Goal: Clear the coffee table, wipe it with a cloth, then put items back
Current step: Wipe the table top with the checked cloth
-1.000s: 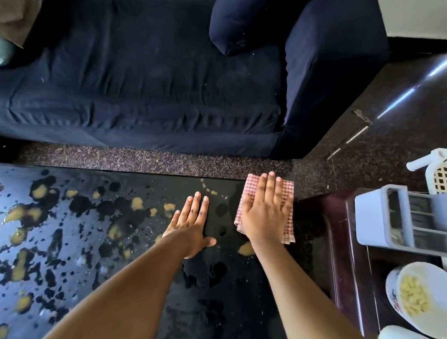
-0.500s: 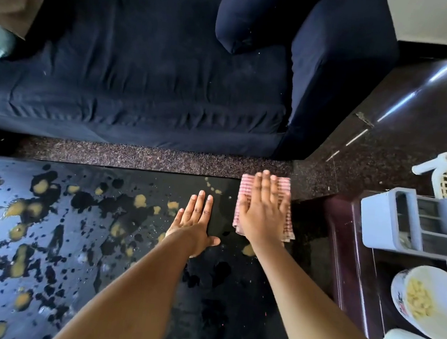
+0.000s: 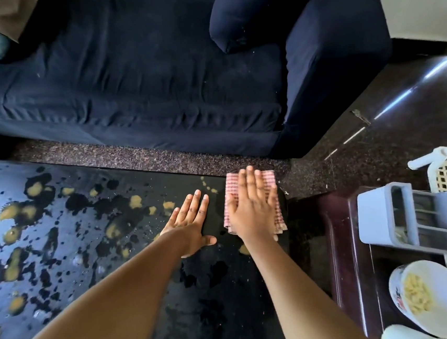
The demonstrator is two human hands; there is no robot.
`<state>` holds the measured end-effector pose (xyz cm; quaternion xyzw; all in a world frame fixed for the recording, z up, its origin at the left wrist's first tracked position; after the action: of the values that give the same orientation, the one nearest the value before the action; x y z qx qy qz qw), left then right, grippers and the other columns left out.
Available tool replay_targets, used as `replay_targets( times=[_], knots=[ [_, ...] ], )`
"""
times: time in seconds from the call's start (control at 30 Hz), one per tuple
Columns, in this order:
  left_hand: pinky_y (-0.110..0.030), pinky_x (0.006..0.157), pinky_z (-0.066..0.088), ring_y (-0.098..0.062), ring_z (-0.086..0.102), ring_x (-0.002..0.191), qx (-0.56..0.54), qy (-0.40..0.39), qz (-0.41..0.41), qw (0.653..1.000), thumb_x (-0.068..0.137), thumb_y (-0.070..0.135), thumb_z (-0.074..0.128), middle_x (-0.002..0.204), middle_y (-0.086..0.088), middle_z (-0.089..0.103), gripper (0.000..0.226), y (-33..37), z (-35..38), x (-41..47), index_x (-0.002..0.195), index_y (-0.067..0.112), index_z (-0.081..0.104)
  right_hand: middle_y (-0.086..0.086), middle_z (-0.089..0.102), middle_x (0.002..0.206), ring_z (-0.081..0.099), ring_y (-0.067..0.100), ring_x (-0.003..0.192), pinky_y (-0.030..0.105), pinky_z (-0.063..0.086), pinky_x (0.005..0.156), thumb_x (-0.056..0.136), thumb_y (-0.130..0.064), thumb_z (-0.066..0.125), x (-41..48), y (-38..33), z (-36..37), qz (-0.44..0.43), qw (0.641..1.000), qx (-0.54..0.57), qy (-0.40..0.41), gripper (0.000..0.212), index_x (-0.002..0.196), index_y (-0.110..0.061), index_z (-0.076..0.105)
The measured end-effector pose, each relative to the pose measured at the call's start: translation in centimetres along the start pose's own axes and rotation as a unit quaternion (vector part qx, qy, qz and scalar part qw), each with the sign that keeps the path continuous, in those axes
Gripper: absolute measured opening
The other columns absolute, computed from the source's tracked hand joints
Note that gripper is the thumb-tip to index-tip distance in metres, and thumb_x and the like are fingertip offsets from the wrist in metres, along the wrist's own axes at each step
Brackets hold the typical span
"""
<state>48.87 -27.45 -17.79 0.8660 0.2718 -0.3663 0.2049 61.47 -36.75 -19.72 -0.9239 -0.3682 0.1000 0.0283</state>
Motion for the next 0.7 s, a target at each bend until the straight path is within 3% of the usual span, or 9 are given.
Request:
replay_targets(
  times=[0.13, 0.27, 0.33, 0.43, 0.57, 0.7],
  knots=[
    [-0.038, 0.117, -0.009, -0.014, -0.033, 0.138, 0.002, 0.004, 0.004, 1.000, 0.094, 0.056, 0.041, 0.147, 0.003, -0.043, 0.094, -0.1, 0.1, -0.1, 0.142, 0.023, -0.033, -0.001, 0.004, 0.160, 0.002, 0.019, 0.147, 0.050, 0.002, 0.115, 0.094, -0.052, 0.017, -0.2, 0.7, 0.3, -0.051, 0.999, -0.007, -0.001, 0.065, 0.152, -0.026, 0.004],
    [-0.039, 0.118, -0.009, -0.016, -0.033, 0.139, 0.004, 0.005, 0.001, 1.000, 0.094, 0.057, 0.040, 0.148, 0.002, -0.042, 0.094, -0.1, -0.1, -0.1, 0.142, 0.023, -0.033, -0.002, 0.005, 0.160, 0.005, 0.020, 0.147, 0.052, 0.009, 0.115, 0.091, -0.051, 0.009, -2.1, 5.5, 0.0, 0.056, 0.998, 0.019, 0.011, 0.064, 0.152, -0.029, 0.009],
    [-0.038, 0.118, -0.009, -0.016, -0.033, 0.139, 0.008, 0.003, 0.002, 1.000, 0.094, 0.057, 0.040, 0.148, 0.002, -0.042, 0.094, -0.1, 0.0, -0.2, 0.142, 0.022, -0.033, -0.002, -0.001, 0.160, 0.000, 0.020, 0.147, 0.053, 0.006, 0.115, 0.090, -0.048, 0.006, -3.1, 4.9, -0.2, 0.079, 0.997, 0.021, 0.007, 0.064, 0.151, -0.028, 0.004],
    [-0.038, 0.117, -0.009, -0.015, -0.033, 0.139, 0.004, -0.002, 0.006, 1.000, 0.093, 0.058, 0.039, 0.147, 0.002, -0.042, 0.094, -0.1, -0.1, -0.1, 0.143, 0.022, -0.032, -0.003, -0.013, 0.158, -0.010, 0.018, 0.146, 0.050, -0.005, 0.116, 0.091, -0.047, 0.006, -4.1, -0.1, 0.6, -0.006, 0.999, 0.030, -0.025, 0.063, 0.151, -0.029, -0.006],
    [-0.038, 0.116, -0.010, -0.015, -0.033, 0.138, -0.003, -0.005, 0.009, 1.000, 0.093, 0.059, 0.040, 0.147, 0.002, -0.043, 0.095, -0.2, -0.1, -0.2, 0.143, 0.022, -0.032, -0.006, 0.001, 0.159, -0.001, 0.014, 0.147, 0.048, -0.002, 0.117, 0.094, -0.052, 0.019, -4.8, -0.9, 1.3, -0.073, 0.997, 0.017, -0.024, 0.061, 0.151, -0.030, 0.008],
    [-0.038, 0.116, -0.010, -0.017, -0.033, 0.139, 0.006, -0.013, 0.003, 1.000, 0.095, 0.056, 0.040, 0.147, 0.001, -0.043, 0.093, 0.0, -0.3, -0.2, 0.142, 0.022, -0.033, -0.004, 0.016, 0.158, 0.013, 0.017, 0.146, 0.052, 0.015, 0.115, 0.093, -0.049, 0.023, -6.3, 3.9, 1.0, 0.036, 0.999, 0.010, 0.025, 0.061, 0.150, -0.028, 0.020]
  ],
)
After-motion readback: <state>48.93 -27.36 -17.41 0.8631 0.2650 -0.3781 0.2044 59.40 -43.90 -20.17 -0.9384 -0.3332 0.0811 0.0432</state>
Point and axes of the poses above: each hand's wrist, its own x-axis towards the middle knuckle, its own z-axis out of the palm, y = z × x, the point moved 2 cm from there along x, towards the middle knuckle
